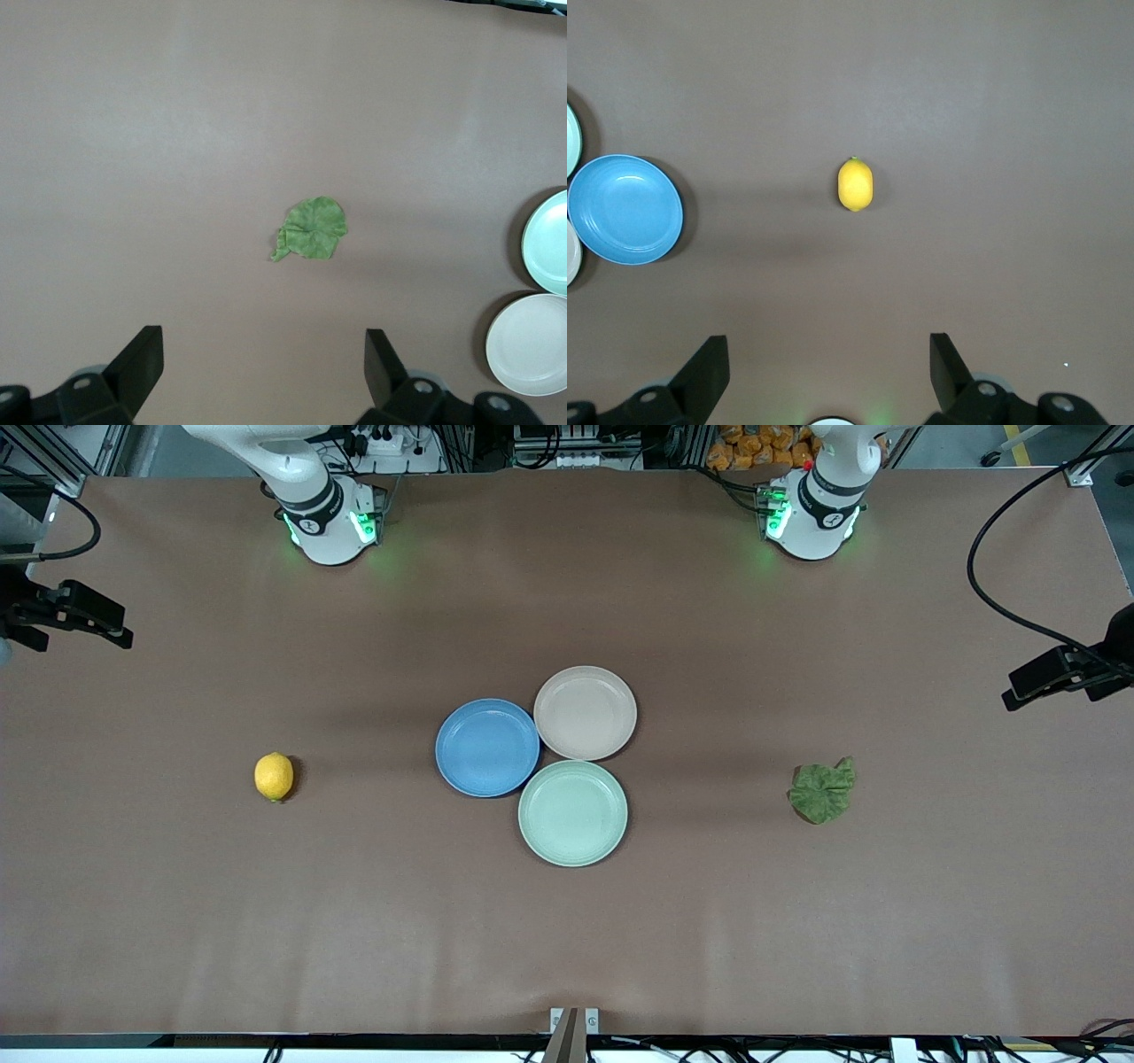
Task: Pick lemon and lettuce from blue and beige plates
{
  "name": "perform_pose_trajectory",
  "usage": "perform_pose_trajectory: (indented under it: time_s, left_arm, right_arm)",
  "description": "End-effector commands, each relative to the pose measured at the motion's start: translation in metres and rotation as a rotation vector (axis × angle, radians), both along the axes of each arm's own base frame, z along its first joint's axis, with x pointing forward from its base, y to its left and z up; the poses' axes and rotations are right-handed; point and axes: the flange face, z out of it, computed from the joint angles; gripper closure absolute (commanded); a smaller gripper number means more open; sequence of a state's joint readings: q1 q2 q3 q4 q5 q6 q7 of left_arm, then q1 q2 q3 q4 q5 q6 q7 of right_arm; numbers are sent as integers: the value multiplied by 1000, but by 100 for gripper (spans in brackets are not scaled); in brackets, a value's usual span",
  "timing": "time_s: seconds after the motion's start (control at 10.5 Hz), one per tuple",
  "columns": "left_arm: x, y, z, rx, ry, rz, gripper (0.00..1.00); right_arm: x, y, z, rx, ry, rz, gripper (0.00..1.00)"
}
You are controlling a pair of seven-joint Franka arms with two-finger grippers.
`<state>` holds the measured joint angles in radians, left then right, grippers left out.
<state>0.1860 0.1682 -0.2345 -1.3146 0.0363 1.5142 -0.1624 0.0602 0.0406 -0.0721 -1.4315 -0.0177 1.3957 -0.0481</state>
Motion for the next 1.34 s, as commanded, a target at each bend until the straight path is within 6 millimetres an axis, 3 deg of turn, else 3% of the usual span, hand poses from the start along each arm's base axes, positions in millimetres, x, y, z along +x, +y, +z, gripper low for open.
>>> perform_pose_trajectory:
  time_s: [0.0,0.57,1.24]
  left_arm:
    - [-5,10,8,27,1,26,0]
    - [-19,8,31,44,-36,32,0]
    - [-26,10,37,25,-37,44,0]
  right_arm:
    - [-1,-2,0,-8,8,-1,0]
    - [0,10,-14,12,42,23,0]
    - [1,16,-23,72,56,27,0]
